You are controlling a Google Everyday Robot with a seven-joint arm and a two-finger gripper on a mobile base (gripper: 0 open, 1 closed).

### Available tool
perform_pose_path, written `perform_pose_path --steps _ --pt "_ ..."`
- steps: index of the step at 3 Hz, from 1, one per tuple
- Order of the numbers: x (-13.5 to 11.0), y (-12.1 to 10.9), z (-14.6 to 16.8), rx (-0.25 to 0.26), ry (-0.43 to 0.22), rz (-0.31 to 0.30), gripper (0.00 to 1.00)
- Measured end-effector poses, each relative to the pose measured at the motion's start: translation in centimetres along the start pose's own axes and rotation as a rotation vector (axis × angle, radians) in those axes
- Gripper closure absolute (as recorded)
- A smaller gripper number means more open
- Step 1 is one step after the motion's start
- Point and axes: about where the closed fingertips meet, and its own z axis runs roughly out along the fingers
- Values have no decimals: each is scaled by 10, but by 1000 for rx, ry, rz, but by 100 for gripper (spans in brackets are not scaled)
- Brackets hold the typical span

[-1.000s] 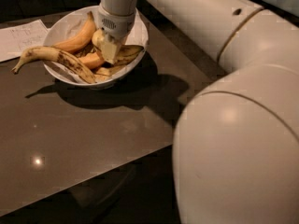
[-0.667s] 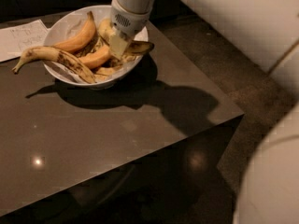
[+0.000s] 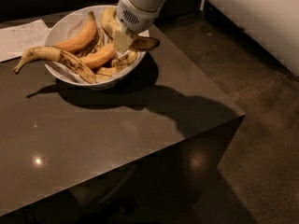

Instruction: Pick banana from white bowl

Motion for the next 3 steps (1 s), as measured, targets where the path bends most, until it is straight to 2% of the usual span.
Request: perform_pose_path --steps 1,2,3 --pt "-2 2 -6 0 15 -25 100" --pt "7 10 -30 -53 49 15 100" --pt "32 34 -51 -147 133 88 100"
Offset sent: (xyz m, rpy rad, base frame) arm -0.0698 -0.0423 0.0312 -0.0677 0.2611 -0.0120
